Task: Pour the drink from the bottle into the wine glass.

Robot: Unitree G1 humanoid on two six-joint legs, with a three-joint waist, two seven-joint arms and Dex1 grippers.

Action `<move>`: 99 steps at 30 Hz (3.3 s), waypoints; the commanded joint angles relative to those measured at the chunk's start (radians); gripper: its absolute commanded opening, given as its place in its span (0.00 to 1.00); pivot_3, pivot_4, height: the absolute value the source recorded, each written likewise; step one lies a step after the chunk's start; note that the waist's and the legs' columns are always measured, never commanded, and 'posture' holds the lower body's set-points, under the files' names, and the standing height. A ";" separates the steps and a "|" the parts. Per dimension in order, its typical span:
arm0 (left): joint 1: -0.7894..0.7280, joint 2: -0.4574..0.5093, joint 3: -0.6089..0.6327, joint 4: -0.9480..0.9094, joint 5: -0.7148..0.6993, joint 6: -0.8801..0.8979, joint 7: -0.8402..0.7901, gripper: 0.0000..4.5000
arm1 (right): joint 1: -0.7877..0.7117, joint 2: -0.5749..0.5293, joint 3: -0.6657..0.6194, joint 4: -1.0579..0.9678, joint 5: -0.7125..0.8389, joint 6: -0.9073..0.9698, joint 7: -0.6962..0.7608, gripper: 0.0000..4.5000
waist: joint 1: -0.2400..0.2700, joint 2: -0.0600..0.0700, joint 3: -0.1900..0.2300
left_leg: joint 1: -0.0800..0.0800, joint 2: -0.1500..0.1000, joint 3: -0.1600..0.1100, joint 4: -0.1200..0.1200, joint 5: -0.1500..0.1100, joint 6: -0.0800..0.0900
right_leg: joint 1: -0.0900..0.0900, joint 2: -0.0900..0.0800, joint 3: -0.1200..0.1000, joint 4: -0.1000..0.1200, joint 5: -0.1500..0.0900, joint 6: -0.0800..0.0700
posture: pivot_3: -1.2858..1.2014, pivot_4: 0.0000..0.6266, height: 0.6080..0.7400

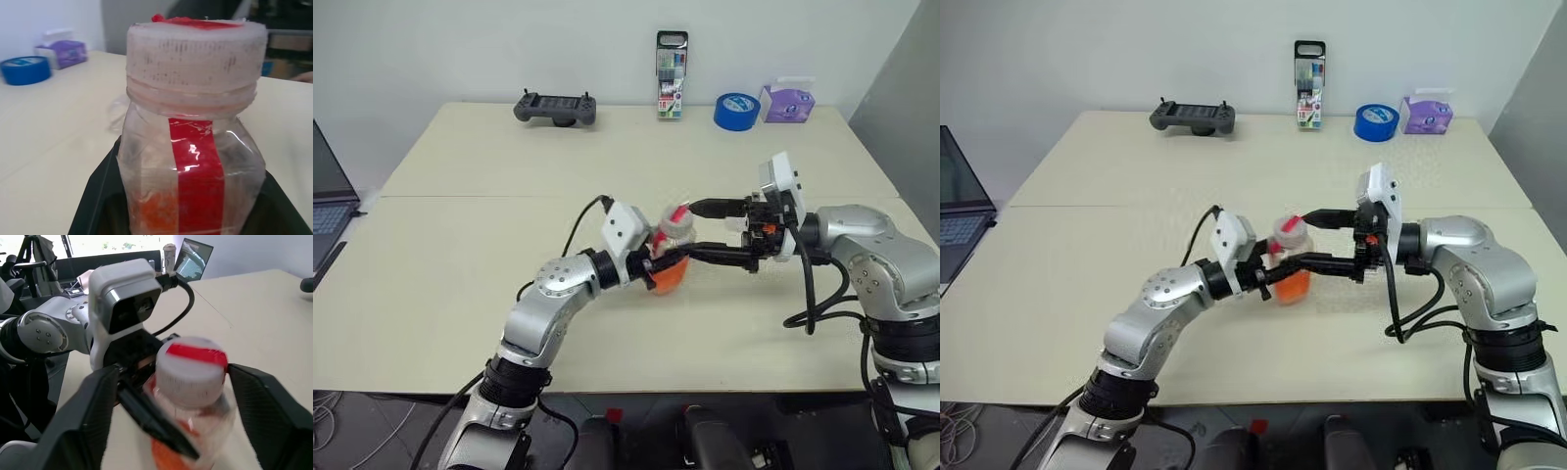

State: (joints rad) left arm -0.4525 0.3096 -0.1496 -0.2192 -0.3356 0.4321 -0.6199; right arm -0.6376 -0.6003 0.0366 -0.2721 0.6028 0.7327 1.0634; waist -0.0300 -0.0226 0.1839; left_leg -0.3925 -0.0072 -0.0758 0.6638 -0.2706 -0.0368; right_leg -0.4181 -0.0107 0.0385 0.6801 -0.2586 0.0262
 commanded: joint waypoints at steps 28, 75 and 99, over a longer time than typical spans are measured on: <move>-0.036 -0.034 0.009 0.014 0.014 -0.026 0.013 0.39 | -0.055 0.366 0.135 -0.303 -0.213 0.272 -0.901 0.97 | 0.000 0.000 0.000 | -0.002 -0.001 -0.001 0.000 0.001 -0.001 | -0.002 -0.006 -0.001 0.000 0.000 0.000 | 0.52 0.24 1.00; -0.037 -0.027 0.021 0.032 0.017 -0.026 0.009 0.39 | 0.084 0.391 -0.039 -0.534 -0.153 0.507 -0.953 0.97 | -0.002 0.000 0.000 | -0.002 -0.001 -0.002 -0.001 0.001 -0.001 | -0.002 -0.005 0.000 0.001 0.000 0.000 | 0.52 0.24 1.00; -0.023 -0.035 0.019 0.018 0.027 -0.029 0.006 0.39 | 0.036 0.576 0.095 -0.508 -0.271 0.521 -1.109 0.70 | -0.003 0.000 0.000 | -0.002 -0.001 -0.001 -0.001 0.001 -0.001 | -0.002 -0.005 -0.001 0.001 0.000 0.000 | 0.52 0.24 1.00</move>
State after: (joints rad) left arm -0.4711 0.2771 -0.1413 -0.1524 -0.3066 0.4282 -0.6185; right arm -0.5768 -0.0252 0.1285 -0.7674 0.3389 1.2714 -0.0453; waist -0.0326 -0.0222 0.1837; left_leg -0.3944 -0.0080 -0.0770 0.6630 -0.2699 -0.0380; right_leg -0.4202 -0.0154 0.0378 0.6806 -0.2586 0.0262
